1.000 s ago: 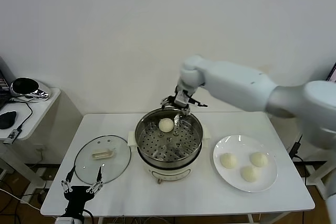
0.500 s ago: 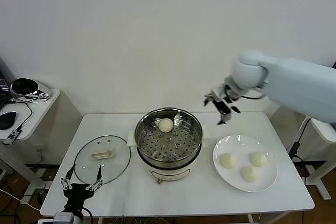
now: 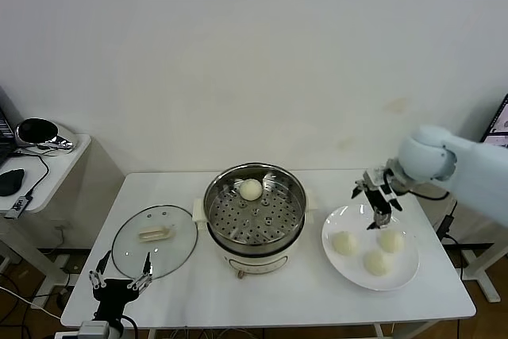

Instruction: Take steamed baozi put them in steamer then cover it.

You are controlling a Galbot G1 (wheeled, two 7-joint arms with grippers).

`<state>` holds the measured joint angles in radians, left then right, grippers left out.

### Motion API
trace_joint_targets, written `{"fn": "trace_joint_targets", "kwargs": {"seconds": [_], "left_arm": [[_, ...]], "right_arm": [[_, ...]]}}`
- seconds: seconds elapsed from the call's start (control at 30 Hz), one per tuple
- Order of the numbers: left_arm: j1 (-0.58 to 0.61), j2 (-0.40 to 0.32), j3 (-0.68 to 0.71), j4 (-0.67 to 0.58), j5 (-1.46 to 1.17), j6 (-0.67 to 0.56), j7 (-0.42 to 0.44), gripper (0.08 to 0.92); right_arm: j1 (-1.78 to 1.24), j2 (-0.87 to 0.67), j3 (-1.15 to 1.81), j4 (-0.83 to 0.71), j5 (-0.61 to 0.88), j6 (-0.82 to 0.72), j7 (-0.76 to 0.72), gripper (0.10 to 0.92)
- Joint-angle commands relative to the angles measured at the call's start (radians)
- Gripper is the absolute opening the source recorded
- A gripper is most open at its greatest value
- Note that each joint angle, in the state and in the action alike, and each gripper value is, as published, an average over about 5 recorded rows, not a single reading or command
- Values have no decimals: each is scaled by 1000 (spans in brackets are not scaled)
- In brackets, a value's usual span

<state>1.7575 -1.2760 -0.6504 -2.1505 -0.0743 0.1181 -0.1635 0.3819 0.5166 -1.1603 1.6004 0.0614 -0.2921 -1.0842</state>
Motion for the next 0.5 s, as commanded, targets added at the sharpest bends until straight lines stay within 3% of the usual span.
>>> {"fn": "trace_joint_targets", "kwargs": {"seconds": [0.03,0.5], "left_arm": [[3,0,-2,-4,0,8,0,823],[10,-6,-19,6,0,6,-1,823]], "right_arm": [[-267,3,163,-91,-119,16,14,823],[-346,170,205,-241,-135,27,45,823]]}}
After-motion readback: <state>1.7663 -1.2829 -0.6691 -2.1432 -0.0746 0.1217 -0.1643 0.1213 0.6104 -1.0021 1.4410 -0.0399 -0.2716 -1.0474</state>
